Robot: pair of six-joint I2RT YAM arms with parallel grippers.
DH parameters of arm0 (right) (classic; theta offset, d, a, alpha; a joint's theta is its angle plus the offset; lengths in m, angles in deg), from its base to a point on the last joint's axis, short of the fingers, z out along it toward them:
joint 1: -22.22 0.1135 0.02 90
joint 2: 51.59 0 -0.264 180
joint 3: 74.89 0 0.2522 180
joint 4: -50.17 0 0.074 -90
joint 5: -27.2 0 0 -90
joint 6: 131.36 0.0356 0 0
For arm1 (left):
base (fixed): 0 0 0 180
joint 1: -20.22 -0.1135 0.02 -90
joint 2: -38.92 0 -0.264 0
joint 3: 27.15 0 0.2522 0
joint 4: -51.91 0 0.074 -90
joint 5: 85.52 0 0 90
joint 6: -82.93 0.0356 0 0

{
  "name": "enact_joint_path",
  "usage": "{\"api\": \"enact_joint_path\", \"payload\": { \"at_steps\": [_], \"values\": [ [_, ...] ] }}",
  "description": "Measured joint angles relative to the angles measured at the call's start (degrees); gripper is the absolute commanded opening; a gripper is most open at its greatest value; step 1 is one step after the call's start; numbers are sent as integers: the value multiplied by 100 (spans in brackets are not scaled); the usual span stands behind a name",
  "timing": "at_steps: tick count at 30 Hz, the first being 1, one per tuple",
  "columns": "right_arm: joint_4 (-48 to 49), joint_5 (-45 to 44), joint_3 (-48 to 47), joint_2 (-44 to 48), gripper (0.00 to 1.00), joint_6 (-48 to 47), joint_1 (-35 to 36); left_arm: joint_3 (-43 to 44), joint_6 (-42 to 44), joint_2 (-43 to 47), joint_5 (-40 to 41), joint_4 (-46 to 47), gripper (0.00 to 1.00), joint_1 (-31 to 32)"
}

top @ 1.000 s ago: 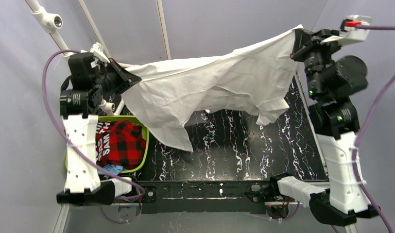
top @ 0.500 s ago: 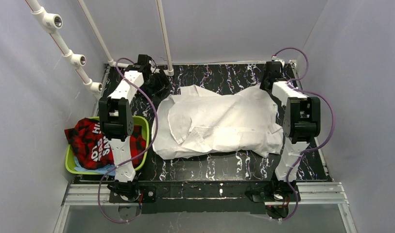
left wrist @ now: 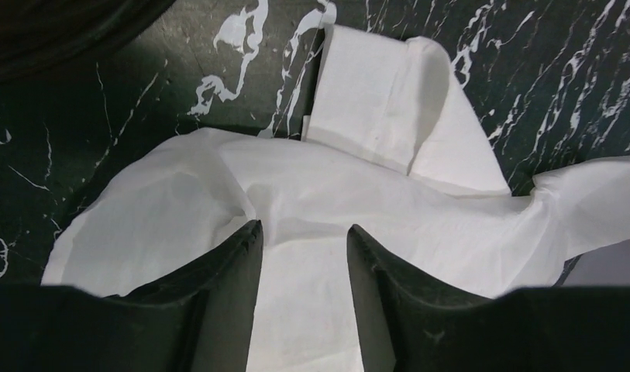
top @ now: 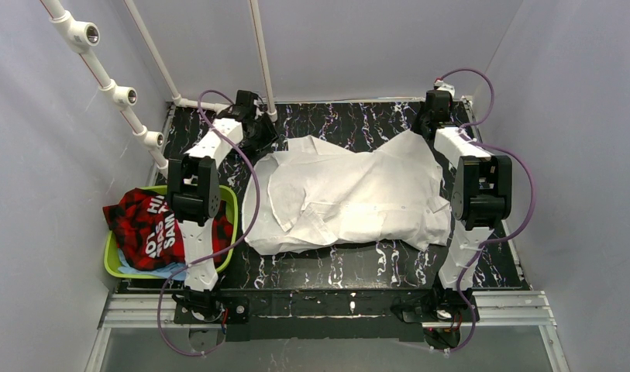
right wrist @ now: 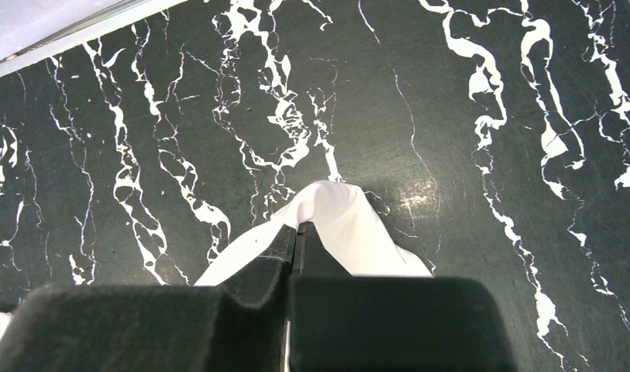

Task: Set up the pet bed

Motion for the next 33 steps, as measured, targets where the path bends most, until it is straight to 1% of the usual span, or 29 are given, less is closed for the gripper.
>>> {"api": "enact_joint_path", "payload": {
  "at_steps": [2,4,5,7,10,14,18,19,20,22,23,27,29,33],
  "values": [
    [0,37,0,0,1,15,-2,-98,-22,-9,144,13,38,90],
    [0,63,0,0,1,22,-7,-170,-44,-15,295,-22,45,157],
    [0,85,0,0,1,31,-11,-179,-46,-20,398,-44,46,179],
    [0,131,0,0,1,52,-33,-179,-39,-24,629,-96,46,219],
    [0,179,0,0,1,96,-81,-153,-22,-81,833,-162,41,251],
    [0,267,0,0,1,142,-186,81,15,-450,975,-210,27,271],
    [0,339,0,0,1,164,-232,221,33,-817,1012,-258,25,289],
    [0,354,0,0,1,175,-238,245,31,-817,1019,-267,23,286],
    [-2,378,0,0,1,190,-243,271,28,-817,1032,-267,19,291],
    [0,431,0,0,1,223,-289,273,-9,-820,1025,-293,5,302],
    [0,450,0,2,1,247,-304,271,-37,-820,1027,-317,0,310],
    [-2,494,-2,4,1,306,-400,291,-157,-820,960,-389,0,310],
    [-55,538,-39,4,1,356,-452,452,-256,-820,774,-586,0,269],
    [-262,680,-442,4,1,481,-542,1370,-538,-820,87,-863,0,-35]
  ]
}}
